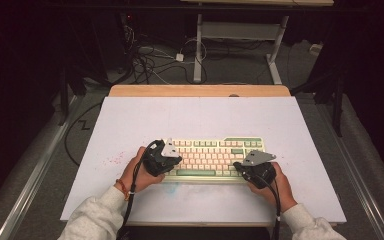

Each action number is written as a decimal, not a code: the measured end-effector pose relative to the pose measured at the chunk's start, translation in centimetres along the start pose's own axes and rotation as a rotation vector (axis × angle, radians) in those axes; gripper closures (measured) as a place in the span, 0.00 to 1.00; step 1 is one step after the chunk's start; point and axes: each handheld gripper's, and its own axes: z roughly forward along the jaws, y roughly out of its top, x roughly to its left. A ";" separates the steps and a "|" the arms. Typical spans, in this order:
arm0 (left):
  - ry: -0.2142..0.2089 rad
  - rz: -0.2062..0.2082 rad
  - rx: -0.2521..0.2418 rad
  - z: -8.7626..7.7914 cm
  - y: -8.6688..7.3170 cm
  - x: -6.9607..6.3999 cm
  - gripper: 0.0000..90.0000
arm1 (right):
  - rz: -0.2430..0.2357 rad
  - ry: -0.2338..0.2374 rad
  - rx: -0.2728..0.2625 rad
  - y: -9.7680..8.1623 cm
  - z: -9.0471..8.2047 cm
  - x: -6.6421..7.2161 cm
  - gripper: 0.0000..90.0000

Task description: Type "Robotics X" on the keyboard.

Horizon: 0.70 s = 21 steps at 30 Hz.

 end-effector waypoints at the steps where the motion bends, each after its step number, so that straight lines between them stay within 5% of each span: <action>1: 0.005 0.002 0.003 0.1 0.0 -0.1 0.96 | 0.002 0.001 0.000 0.0 0.0 0.0 1.00; 7: 0.008 0.026 0.053 1.2 -0.4 -0.6 0.96 | 0.001 -0.003 0.000 0.0 0.0 0.0 1.00; 21: 0.042 0.025 -0.021 -0.1 0.0 -0.6 0.92 | 0.003 0.013 -0.005 0.1 -0.3 -0.3 1.00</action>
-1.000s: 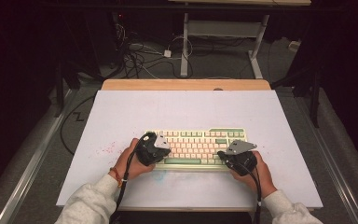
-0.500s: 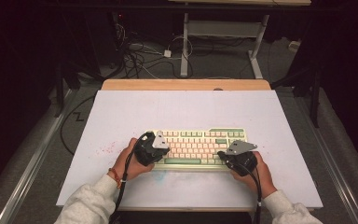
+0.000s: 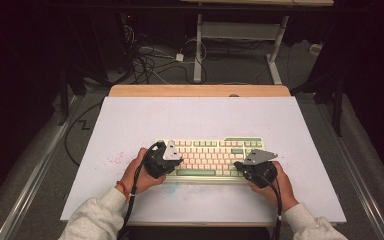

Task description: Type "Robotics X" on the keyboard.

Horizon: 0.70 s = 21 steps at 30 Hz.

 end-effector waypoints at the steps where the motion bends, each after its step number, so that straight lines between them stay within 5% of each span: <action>1: 0.009 -0.001 -0.006 -0.1 0.0 0.0 0.91 | 0.001 0.002 -0.010 0.1 -0.2 0.0 1.00; 13: 0.069 0.002 -0.050 -0.6 -0.1 0.0 0.69 | -0.010 -0.018 -0.081 1.1 -1.9 0.3 0.95; 21: 0.112 0.023 -0.078 -0.7 -0.2 -0.6 0.43 | 0.022 -0.072 -0.107 1.2 -2.7 -0.1 0.67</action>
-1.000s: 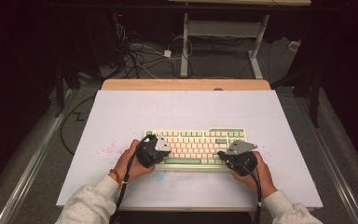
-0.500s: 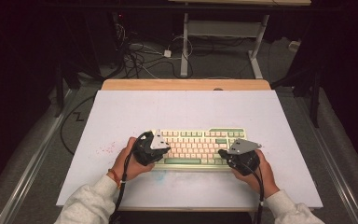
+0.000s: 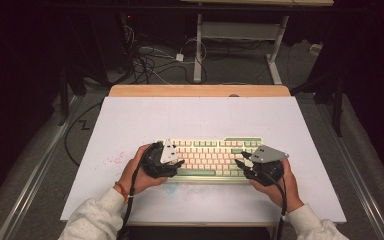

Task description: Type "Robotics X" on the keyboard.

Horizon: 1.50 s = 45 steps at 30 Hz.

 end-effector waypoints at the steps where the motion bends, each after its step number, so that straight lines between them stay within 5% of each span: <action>1: 0.010 -0.002 -0.006 0.0 0.0 -0.1 0.40 | 0.004 -0.002 -0.008 0.0 -0.1 -0.1 0.63; 13: 0.051 -0.010 -0.082 -0.8 0.3 -0.7 0.20 | 0.071 -0.096 -0.080 0.0 -0.2 -0.1 0.29; 27: 0.061 -0.002 -0.082 -0.7 0.3 -1.3 0.21 | 0.032 -0.084 -0.099 0.2 -0.4 1.1 0.28; 45: 0.096 -0.007 -0.127 -2.9 -0.1 -1.1 0.24 | 0.021 -0.107 -0.113 0.7 -1.7 1.0 0.24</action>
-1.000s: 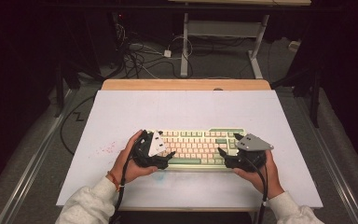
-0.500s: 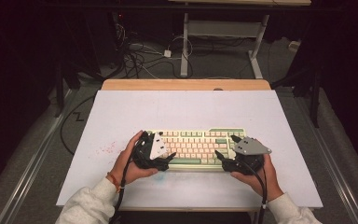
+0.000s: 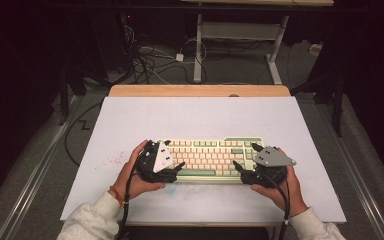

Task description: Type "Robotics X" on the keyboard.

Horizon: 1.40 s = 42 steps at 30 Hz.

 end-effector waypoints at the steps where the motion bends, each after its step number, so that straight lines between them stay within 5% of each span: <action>1: 0.002 -0.001 -0.003 -0.1 0.0 0.0 0.24 | -0.005 0.001 -0.001 0.0 0.0 0.0 0.24; 42: 0.042 0.014 -0.018 -3.3 -2.4 -0.3 0.20 | -0.022 -0.029 -0.021 -0.6 -2.8 -0.2 0.24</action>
